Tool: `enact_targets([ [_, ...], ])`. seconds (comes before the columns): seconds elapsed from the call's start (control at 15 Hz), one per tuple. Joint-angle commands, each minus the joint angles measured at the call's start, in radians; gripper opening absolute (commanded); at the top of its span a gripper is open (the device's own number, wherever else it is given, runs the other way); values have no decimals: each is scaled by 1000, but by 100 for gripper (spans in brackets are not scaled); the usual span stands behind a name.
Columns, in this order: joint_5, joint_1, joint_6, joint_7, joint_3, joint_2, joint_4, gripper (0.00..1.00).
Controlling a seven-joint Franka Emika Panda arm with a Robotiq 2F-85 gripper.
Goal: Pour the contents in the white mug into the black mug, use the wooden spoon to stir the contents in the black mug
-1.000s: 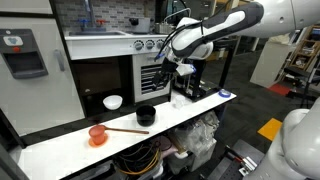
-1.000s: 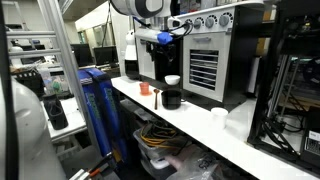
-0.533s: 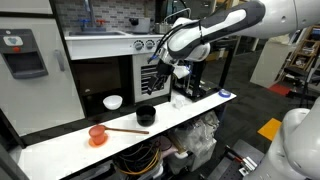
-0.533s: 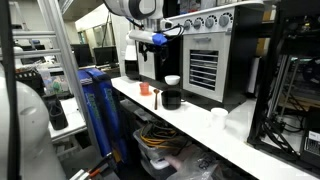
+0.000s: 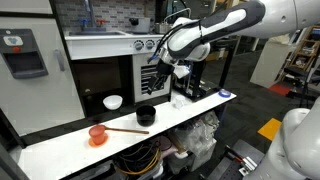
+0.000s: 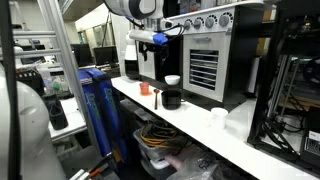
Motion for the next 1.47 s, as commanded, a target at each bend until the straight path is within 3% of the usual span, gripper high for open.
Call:
enact_targets([
  [0.0,56,1,-24,-195,-28,60,76,100],
  [0.33,148,-27,-147,-547,-52,184,236,100],
  [0.53,137,-53,-242,-644,-23,251,323,100],
  [0.8,90,-53,-297,-647,26,301,387,100],
  [1.4,-115,-8,-184,-508,131,319,357,100],
])
